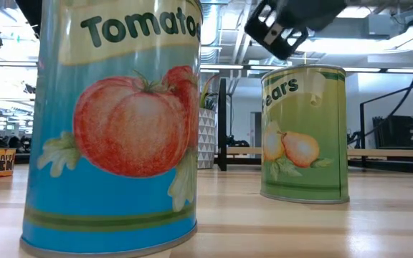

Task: Pick and place cans onto a shelf
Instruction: Put the canned pears on the shelf

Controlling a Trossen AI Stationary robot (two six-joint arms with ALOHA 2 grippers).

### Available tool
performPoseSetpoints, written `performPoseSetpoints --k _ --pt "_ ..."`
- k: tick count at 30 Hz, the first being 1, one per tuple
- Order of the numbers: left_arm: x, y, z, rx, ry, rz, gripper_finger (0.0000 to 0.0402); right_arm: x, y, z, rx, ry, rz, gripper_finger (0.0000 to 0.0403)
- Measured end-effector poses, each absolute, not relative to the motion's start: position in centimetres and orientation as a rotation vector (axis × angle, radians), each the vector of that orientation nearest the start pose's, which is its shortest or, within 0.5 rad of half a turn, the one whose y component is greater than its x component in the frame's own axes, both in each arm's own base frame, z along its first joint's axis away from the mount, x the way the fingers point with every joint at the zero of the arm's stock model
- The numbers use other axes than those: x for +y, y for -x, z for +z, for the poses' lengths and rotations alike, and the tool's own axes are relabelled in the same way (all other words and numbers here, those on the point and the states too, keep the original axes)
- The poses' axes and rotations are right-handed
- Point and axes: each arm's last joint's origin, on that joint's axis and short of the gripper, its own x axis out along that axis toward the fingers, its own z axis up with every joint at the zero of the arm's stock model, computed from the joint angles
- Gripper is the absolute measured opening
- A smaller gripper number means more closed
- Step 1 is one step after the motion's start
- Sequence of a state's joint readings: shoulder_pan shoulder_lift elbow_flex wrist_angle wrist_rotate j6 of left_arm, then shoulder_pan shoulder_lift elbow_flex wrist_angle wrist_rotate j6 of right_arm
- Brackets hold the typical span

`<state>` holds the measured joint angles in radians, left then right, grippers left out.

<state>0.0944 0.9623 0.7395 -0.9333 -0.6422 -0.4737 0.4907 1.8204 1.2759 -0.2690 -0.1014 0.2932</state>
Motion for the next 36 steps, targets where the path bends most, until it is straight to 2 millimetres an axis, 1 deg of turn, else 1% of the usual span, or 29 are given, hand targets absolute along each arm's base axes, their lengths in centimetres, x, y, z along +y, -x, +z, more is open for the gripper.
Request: performPoseSetpoints --k 2,3,5,8,10,15,20,23,27,29,33,36 --pt "3.2 -15.6 24.1 0.948 0.083 0.894 0.0091 18.8 -34.6 20.4 0.923 -0.107 0.384 0.0041" --pt "3.2 -15.6 24.1 0.948 0.084 0.894 0.0091 18.6 -34.5 19.8 0.97 -0.101 0.342 0.0039" --pt "3.2 -15.6 24.1 0.948 0.084 0.894 0.0091 18.0 -33.9 18.8 1.071 -0.079 0.227 0.0032" --pt "3.2 -15.6 24.1 0.944 0.088 0.896 0.0091 17.1 -33.5 18.1 1.118 -0.018 0.05 0.002" --pt "3.2 -15.6 24.1 0.941 0.089 0.896 0.0091 16.9 -33.7 18.5 1.074 0.0 0.011 0.0014" --pt "3.2 -15.6 24.2 0.936 0.096 0.899 0.0091 17.0 -33.3 21.3 1.006 0.002 0.013 0.0016" --pt "3.2 -15.6 24.2 0.935 0.097 0.9 0.0091 16.6 -32.6 23.1 0.902 0.121 -0.101 0.0028" --pt "3.2 -15.6 24.2 0.935 0.097 0.9 0.0091 16.4 -32.4 24.1 0.874 0.159 -0.081 0.003" --pt "3.2 -15.6 24.2 0.935 0.098 0.9 0.0091 15.9 -32.7 23.9 0.913 0.166 -0.013 0.0031" --pt "3.2 -15.6 24.2 0.935 0.098 0.9 0.0091 15.6 -32.7 23.7 0.942 0.179 0.018 0.0038" --pt "3.2 -15.6 24.2 0.934 0.099 0.901 0.0091 14.4 -32.9 23.5 0.984 0.18 0.0 0.0071" --pt "3.2 -15.6 24.2 0.935 0.099 0.901 0.0091 13.7 -33.3 23.5 0.982 0.167 -0.021 0.0101"
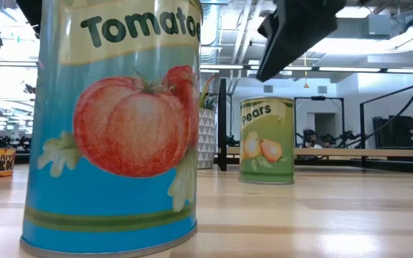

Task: Pick and place cans onto a shelf
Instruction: Put the canned pears on the shelf

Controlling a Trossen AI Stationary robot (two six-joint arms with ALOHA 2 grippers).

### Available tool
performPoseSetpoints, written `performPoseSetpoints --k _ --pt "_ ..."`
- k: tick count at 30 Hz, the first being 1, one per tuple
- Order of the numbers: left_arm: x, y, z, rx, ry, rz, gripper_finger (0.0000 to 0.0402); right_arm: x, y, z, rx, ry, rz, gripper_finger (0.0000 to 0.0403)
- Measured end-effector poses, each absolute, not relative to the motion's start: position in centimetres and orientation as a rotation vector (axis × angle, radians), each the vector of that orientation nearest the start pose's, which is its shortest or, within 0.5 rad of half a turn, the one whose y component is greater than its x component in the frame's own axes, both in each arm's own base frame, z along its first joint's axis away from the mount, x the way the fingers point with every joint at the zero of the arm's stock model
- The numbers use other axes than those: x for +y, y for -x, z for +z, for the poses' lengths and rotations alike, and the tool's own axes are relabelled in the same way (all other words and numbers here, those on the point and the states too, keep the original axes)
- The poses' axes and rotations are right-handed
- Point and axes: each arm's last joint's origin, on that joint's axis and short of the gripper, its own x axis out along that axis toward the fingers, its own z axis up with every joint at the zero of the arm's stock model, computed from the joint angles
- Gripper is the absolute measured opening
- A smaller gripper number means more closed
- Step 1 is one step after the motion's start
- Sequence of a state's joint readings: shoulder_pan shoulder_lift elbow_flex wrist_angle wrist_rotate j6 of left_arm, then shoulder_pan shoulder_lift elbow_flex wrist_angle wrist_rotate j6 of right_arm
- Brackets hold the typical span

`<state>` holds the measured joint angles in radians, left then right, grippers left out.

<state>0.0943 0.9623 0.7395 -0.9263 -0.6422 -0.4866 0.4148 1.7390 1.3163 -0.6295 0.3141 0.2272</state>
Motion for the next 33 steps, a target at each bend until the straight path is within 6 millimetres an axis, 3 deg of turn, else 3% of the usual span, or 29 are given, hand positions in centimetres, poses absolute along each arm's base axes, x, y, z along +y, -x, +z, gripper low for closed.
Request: performPoseSetpoints --k 5,11,17,33 --pt "3.2 -15.6 24.2 0.934 0.099 0.901 0.0091 12.9 -33.5 23.4 1.016 0.126 0.009 0.0142" --pt "3.2 -15.6 24.2 0.935 0.098 0.901 0.0091 12.3 -33.5 23.3 1.046 0.099 0.025 0.0165" --pt "3.2 -15.6 24.2 0.935 0.098 0.901 0.0091 11.5 -33.2 23.0 1.117 0.076 -0.025 0.0163" --pt "3.2 -15.6 24.2 0.932 0.104 0.904 0.0091 11.5 -33.0 22.2 1.12 0.044 -0.011 0.0139"
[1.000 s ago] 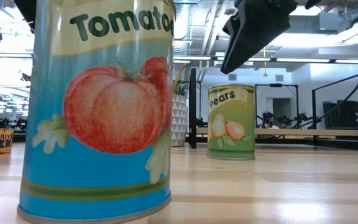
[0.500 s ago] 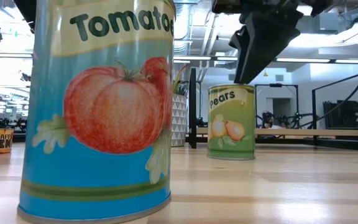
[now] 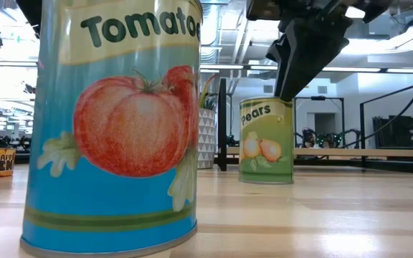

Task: Pick and place cans onto a shelf
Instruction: Put the canned pears on the shelf

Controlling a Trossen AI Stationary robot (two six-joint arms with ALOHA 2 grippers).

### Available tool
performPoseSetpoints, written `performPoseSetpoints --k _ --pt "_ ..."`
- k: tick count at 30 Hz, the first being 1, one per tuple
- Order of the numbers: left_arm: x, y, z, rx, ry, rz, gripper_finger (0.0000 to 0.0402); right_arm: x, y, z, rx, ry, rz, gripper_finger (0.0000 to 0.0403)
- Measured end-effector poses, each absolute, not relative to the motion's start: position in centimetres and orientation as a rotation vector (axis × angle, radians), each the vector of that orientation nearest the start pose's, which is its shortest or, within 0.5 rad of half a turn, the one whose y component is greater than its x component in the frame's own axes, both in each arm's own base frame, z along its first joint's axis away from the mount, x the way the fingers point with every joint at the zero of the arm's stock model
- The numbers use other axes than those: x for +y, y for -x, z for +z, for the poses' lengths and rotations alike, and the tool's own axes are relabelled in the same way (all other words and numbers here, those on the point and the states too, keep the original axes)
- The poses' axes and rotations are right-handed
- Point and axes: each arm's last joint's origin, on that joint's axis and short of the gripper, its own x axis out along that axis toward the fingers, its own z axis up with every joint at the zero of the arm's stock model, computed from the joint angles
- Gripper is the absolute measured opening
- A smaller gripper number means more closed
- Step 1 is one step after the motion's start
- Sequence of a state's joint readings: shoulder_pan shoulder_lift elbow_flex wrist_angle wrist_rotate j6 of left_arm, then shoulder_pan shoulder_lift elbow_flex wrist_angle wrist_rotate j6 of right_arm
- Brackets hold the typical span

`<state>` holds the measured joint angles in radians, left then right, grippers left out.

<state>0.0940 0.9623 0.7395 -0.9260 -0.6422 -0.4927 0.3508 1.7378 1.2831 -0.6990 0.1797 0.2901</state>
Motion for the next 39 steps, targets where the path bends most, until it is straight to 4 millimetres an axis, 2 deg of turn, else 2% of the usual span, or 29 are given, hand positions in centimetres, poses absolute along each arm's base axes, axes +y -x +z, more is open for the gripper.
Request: performPoseSetpoints --k 7,16,21,29,34,39 --pt "3.2 -15.6 24.1 0.931 0.105 0.904 0.0091 11.5 -33.1 22.2 1.113 0.041 -0.01 0.0105" --pt "3.2 -15.6 24.1 0.931 0.105 0.905 0.0091 11.3 -33.1 22.2 1.111 -0.003 -0.05 0.001" --pt "3.2 -15.6 24.1 0.931 0.105 0.904 0.0091 11.1 -33.2 22.7 1.111 0.047 -0.096 0.0006" --pt "3.2 -15.6 24.1 0.931 0.104 0.905 0.0091 10.1 -33.5 26.9 1.136 0.129 -0.158 0.0005" --pt "3.2 -15.6 24.1 0.931 0.104 0.905 0.0091 8.1 -33.6 28.8 1.171 0.212 -0.22 0.0004" --pt "3.2 -15.6 24.1 0.931 0.105 0.905 0.0091 4.8 -34.2 29.0 1.195 0.254 -0.243 0.0005"
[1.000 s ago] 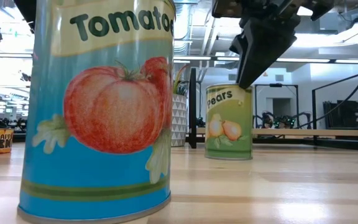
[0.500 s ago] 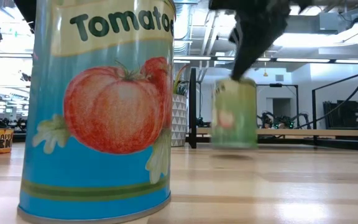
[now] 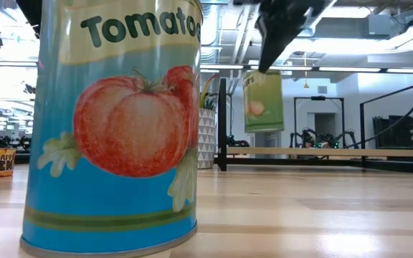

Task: Pick and place cans onto a shelf
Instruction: Put the canned pears on the shelf

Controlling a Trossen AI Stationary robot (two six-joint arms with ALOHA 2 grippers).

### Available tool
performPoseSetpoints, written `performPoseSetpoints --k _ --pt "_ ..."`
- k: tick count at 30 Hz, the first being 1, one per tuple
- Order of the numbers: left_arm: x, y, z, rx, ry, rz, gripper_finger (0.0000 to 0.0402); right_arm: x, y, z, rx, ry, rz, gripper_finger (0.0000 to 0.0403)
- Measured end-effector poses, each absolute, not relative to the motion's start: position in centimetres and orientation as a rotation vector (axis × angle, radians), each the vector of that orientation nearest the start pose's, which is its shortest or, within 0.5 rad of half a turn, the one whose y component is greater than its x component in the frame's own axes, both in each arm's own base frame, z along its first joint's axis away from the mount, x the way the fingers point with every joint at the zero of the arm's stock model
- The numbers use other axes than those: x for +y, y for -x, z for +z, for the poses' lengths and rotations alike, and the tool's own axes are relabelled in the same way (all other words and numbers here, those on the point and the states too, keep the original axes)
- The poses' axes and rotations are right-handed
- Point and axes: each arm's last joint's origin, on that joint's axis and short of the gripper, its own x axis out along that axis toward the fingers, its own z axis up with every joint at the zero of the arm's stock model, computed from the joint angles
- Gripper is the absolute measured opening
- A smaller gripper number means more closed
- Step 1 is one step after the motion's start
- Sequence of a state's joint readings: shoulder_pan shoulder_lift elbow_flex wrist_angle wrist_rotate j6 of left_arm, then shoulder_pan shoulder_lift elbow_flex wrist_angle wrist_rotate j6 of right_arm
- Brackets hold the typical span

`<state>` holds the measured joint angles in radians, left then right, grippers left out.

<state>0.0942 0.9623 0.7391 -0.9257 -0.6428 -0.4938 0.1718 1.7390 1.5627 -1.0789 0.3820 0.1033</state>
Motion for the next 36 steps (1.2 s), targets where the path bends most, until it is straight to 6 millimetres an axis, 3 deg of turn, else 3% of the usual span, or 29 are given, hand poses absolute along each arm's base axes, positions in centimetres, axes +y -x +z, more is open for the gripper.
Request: performPoseSetpoints --k 11,20,27,36 --pt "3.2 -15.6 24.1 0.931 0.105 0.905 0.0091 -4.7 -34.4 29.0 1.255 0.215 -0.313 0.0005" --pt "3.2 -15.6 24.1 0.931 0.105 0.905 0.0091 -11.8 -33.9 29.0 1.144 0.08 -0.269 0.001" --pt "3.2 -15.6 24.1 0.93 0.105 0.905 0.0091 -13.8 -33.5 29.2 1.094 0.023 -0.238 0.0011" --pt "3.2 -15.6 24.1 0.927 0.112 0.909 0.0091 -13.4 -33.7 27.6 1.099 0.025 -0.224 0.001"
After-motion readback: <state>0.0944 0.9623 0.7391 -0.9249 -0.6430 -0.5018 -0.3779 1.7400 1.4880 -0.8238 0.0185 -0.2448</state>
